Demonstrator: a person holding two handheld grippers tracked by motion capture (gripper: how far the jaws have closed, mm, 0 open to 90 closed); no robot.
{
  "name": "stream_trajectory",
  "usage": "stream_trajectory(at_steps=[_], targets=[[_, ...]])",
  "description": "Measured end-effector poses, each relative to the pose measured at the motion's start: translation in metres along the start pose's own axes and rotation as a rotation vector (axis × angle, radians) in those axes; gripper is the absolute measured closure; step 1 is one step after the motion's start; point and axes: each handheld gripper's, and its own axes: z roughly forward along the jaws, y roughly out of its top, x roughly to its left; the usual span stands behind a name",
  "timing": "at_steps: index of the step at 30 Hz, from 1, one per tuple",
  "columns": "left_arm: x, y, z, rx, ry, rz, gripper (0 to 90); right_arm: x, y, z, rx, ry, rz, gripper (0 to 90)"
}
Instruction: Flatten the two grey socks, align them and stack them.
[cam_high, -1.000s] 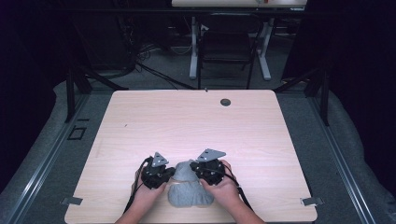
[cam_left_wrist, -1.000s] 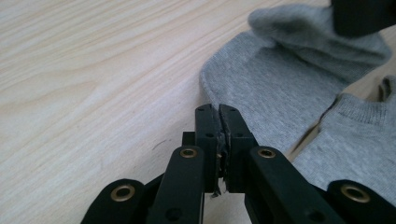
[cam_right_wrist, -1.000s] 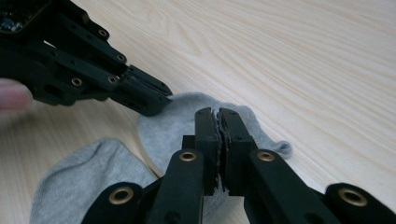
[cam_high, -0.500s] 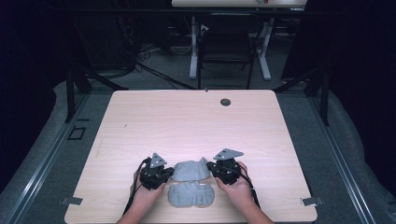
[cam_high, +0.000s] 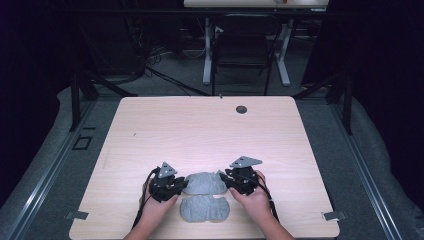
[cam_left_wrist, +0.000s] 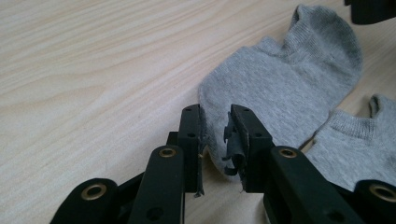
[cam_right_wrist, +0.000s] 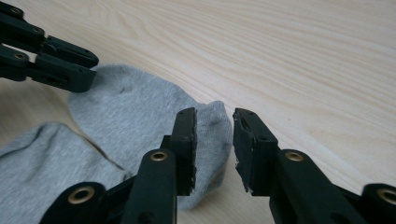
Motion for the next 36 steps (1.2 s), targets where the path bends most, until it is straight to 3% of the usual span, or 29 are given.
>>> stream_trajectory(at_steps=[5, 13, 26, 36], targets=[[0.001, 0.003, 0.004, 0.015, 0.000, 0.008, 75.1, -0.002, 0.000, 0.012, 0.041, -0.004, 0.006, 66.6], [0.000, 0.003, 0.008, 0.040, 0.013, 0.022, 86.9, -0.003, -0.003, 0.013, 0.071, -0.006, -0.006, 85.1], [0.002, 0.000, 0.007, 0.045, 0.015, 0.025, 87.8, -0.009, -0.009, 0.014, 0.094, -0.015, -0.012, 87.0], [0.004, 0.005, 0.000, 0.002, 0.000, 0.012, 87.8, -0.009, -0.005, 0.011, 0.059, -0.012, -0.003, 87.0]])
